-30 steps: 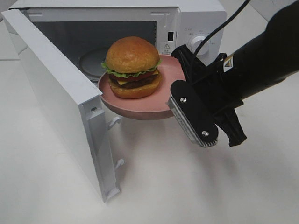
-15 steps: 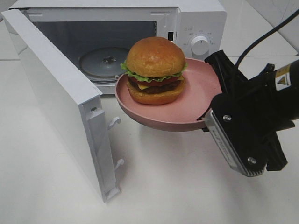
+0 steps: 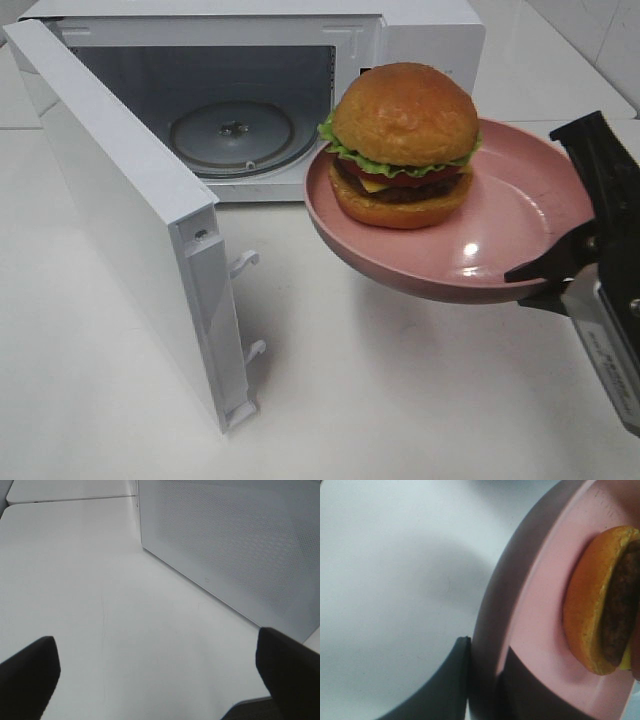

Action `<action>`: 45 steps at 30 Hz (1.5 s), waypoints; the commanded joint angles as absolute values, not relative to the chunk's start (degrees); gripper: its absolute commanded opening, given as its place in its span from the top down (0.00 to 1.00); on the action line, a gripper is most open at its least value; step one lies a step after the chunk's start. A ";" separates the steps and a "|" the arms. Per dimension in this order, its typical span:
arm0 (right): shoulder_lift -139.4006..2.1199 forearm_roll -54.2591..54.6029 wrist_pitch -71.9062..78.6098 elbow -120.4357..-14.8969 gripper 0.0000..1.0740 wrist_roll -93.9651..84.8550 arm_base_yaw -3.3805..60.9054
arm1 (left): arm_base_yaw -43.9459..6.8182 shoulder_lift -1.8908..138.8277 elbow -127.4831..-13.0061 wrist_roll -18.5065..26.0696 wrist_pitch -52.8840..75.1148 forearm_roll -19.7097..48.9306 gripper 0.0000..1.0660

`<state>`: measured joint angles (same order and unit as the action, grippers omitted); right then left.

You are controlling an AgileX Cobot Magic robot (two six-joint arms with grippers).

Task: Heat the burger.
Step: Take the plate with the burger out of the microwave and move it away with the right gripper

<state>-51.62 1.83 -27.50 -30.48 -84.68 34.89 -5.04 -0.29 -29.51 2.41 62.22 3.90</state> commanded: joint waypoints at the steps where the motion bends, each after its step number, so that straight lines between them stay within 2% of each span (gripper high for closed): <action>1: -48.64 -2.06 -25.84 -30.60 0.99 -79.41 34.66 | -4.87 -1.15 -29.56 2.29 61.48 4.18 0.06; 19: -44.92 -26.47 -38.16 -30.60 0.98 -41.54 34.66 | -4.87 -1.15 -29.56 2.29 61.48 4.18 0.06; 30: -45.26 -35.64 -46.12 -30.42 0.98 -21.03 34.66 | -4.87 -1.15 -29.56 2.29 61.48 4.18 0.06; 45: -45.49 -44.98 -49.73 -25.67 0.98 0.86 34.66 | -4.87 -1.15 -29.56 2.29 61.48 4.18 0.06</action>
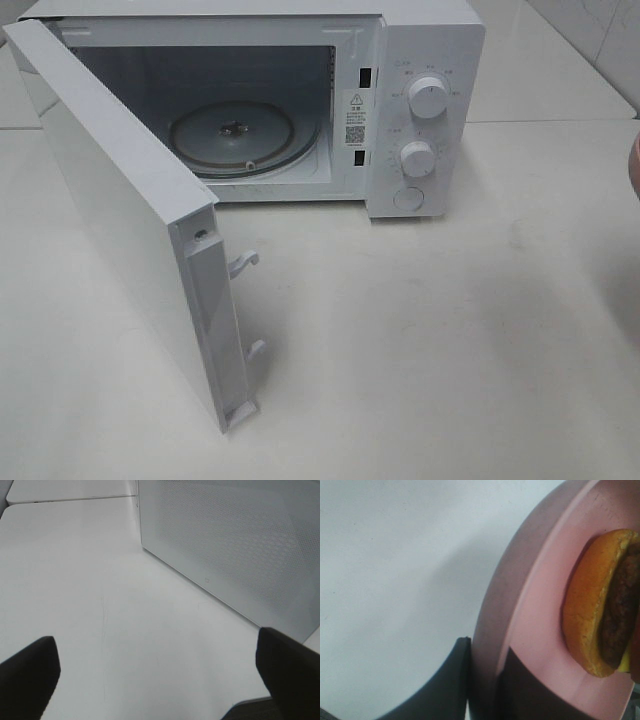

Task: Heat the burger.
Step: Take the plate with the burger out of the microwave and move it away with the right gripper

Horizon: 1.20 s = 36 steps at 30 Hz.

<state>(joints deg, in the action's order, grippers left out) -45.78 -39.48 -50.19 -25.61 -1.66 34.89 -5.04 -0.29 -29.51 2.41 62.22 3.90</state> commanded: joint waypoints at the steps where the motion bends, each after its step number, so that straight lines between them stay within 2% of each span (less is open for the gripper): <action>1: -45.49 -44.98 -49.73 -25.67 0.98 0.86 34.66 | -4.87 -1.15 -29.56 2.29 61.48 4.18 0.06; 11: -54.72 -51.11 -55.23 -25.61 0.98 19.82 34.66 | -4.87 -1.15 -29.56 2.29 61.48 4.18 0.06; 14: -60.16 -53.46 -56.38 -25.67 0.98 31.28 34.66 | -4.87 -1.15 -29.56 2.29 61.48 4.18 0.06; 25: -70.24 -53.86 -56.44 -25.67 0.98 41.83 34.66 | -4.87 -1.15 -29.56 2.29 61.48 4.18 0.06; 30: -77.46 -54.32 -55.12 -26.47 0.97 52.20 34.66 | -4.87 -1.15 -29.56 2.29 61.48 4.18 0.06; 36: -82.74 -54.95 -54.72 -28.76 0.96 54.49 34.66 | -4.87 -1.15 -29.56 2.29 61.48 4.18 0.06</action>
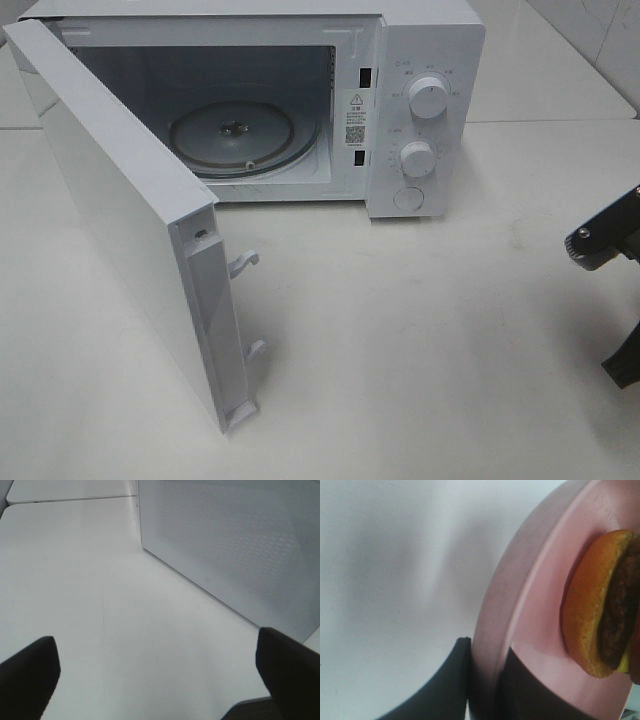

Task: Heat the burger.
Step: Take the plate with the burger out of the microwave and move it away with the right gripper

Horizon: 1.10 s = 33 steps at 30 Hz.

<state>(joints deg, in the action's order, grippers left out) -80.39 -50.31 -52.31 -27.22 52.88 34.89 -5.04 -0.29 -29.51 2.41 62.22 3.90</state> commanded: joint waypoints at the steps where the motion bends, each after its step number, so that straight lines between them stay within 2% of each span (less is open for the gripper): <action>1: -84.05 -55.06 -54.72 -29.51 0.96 55.00 34.66 | -4.87 -1.15 -29.56 2.29 61.48 4.18 0.06; 11: -94.71 -56.26 -53.34 -32.37 0.96 64.80 34.61 | -4.87 -1.15 -29.56 2.29 61.48 4.18 0.06; 25: -103.19 -58.84 -47.56 -32.37 0.94 70.30 27.22 | -4.87 -1.15 -29.56 2.29 61.48 4.18 0.06; 30: -105.60 -59.30 -46.75 -32.37 0.89 72.25 26.70 | -4.87 -1.15 -29.56 2.29 61.48 4.18 0.06; 33: -106.05 -59.42 -46.41 -32.37 0.82 72.82 26.70 | -4.87 -1.15 -29.56 2.29 61.48 4.18 0.06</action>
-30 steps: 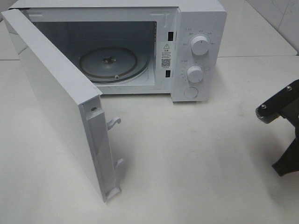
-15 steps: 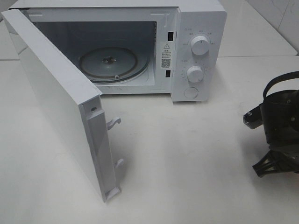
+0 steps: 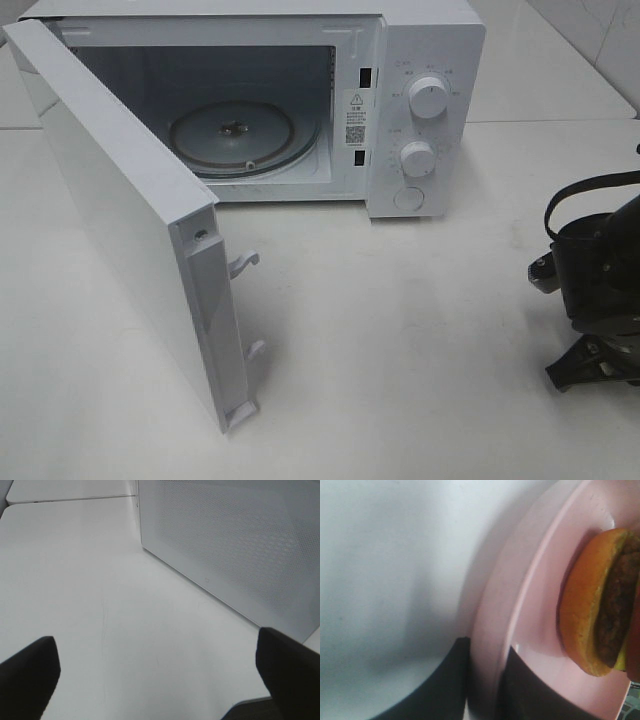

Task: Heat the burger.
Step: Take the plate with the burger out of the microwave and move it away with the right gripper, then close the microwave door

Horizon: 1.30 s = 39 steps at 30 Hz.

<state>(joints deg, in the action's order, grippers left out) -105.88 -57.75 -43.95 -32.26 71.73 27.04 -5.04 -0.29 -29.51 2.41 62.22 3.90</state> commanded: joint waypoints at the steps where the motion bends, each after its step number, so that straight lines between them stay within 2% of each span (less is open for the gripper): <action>1: -105.88 -59.24 -46.07 -32.37 0.76 72.82 26.81 | -4.87 -1.15 -29.56 2.29 61.48 4.18 0.06; 2: -105.88 -59.24 -46.07 -32.37 0.76 72.82 26.81 | -4.87 -1.15 -29.56 2.29 61.48 4.18 0.06; 4: -105.20 -58.21 -46.07 -32.37 0.66 71.68 26.87 | -4.87 -1.15 -29.56 2.29 61.48 4.18 0.06; 7: -103.53 -56.55 -46.12 -32.37 0.61 68.98 26.87 | -4.87 -1.15 -29.56 2.29 61.48 4.18 0.06; 13: -98.09 -52.77 -46.07 -32.37 0.60 63.43 26.87 | -4.87 -1.15 -29.56 2.29 61.48 4.18 0.06; 18: -88.87 -44.00 -45.38 -32.37 0.60 52.31 26.87 | -4.87 -1.15 -29.56 2.29 61.48 4.18 0.06; 21: -87.26 -42.28 -44.81 -32.37 0.60 50.53 26.87 | -4.87 -1.15 -29.56 2.29 61.48 4.18 0.06; 23: -81.42 -35.87 -42.51 -32.37 0.60 41.48 26.87 | -4.87 -1.15 -29.56 2.29 61.48 4.18 0.06; 26: -80.27 -34.43 -41.77 -32.37 0.59 38.96 26.87 | -4.87 -1.15 -29.56 2.29 61.48 4.18 0.06; 28: -74.48 -26.41 -38.67 -32.37 0.50 27.90 26.87 | -4.87 -1.15 -29.56 2.29 61.48 4.18 0.06; 30: -73.34 -24.35 -38.16 -32.37 0.46 25.38 26.87 | -4.87 -1.15 -29.56 2.29 61.48 4.18 0.06; 31: -70.70 -20.80 -37.53 -32.37 0.35 19.54 26.87 | -4.87 -1.15 -29.56 2.29 61.48 4.18 0.06; 32: -70.70 -20.80 -37.53 -32.37 0.35 19.54 26.87 | -4.87 -1.15 -29.56 2.29 61.48 4.18 0.06; 33: -69.67 -19.48 -37.36 -32.37 0.31 17.25 26.87 | -4.87 -1.15 -29.56 2.29 61.48 4.18 0.06; 34: -67.21 -16.73 -37.30 -32.37 0.22 14.44 26.87 | -4.87 -1.15 -29.56 2.29 61.48 4.18 0.06; 37: -64.17 -13.29 -38.73 -32.37 0.17 11.12 26.87 | -4.87 -1.15 -29.56 2.29 61.48 4.18 0.06; 39: -63.03 -12.15 -39.30 -32.37 0.17 9.97 26.87 | -4.87 -1.15 -29.56 2.29 61.48 4.18 0.06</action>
<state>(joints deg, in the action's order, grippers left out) -63.83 -12.95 -38.67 -32.03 11.80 27.04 -5.04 -0.29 -29.51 2.41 62.22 3.90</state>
